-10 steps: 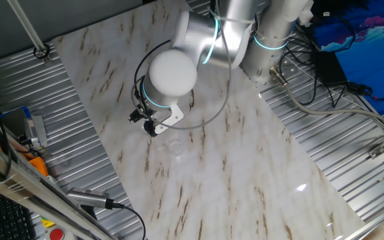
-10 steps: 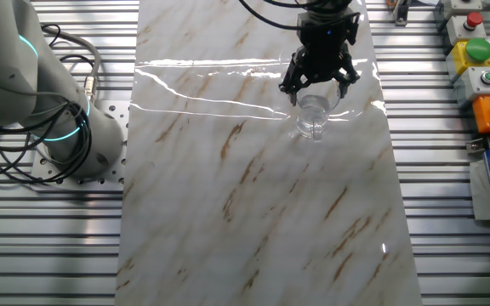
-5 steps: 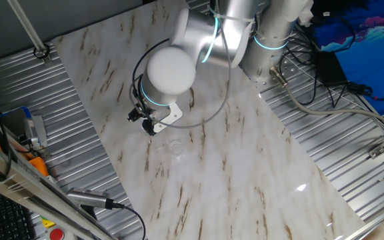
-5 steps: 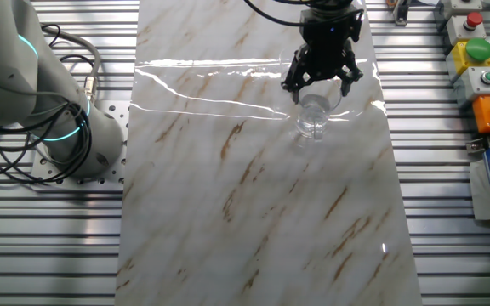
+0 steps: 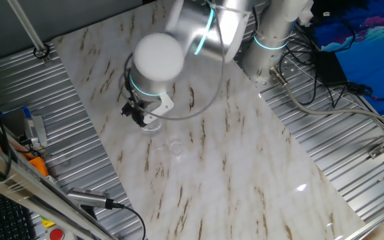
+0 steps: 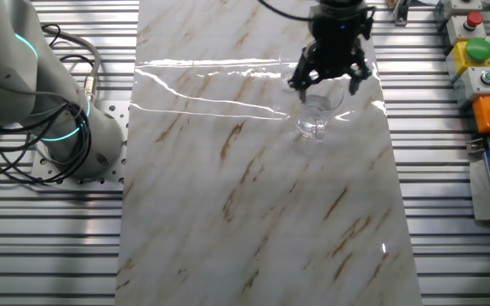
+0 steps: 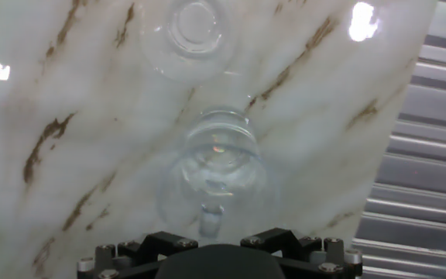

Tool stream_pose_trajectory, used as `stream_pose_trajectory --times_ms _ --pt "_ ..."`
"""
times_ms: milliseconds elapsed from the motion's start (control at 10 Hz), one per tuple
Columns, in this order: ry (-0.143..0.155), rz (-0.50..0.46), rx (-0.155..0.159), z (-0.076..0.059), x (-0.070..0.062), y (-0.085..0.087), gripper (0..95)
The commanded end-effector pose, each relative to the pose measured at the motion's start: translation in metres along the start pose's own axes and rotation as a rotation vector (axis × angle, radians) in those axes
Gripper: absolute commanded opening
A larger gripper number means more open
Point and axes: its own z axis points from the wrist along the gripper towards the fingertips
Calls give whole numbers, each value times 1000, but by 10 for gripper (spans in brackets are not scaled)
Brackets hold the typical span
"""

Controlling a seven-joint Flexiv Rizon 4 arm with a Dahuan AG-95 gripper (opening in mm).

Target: Pour the water from one cup into another empty cup

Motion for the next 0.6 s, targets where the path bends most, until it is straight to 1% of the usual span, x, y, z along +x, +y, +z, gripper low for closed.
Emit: stream_pose_trajectory --times_ms 100,200,300,400,500,600 --pt "-28 1 2 -5 1 -10 950" --pt "-68 79 -3 -7 2 -16 190" --pt "-117 140 -24 -7 1 -23 0" --pt "-168 191 -51 -7 -2 -33 0" --pt "-205 261 -67 -12 -10 -45 0" --pt "-207 292 -70 -19 -23 -56 0"
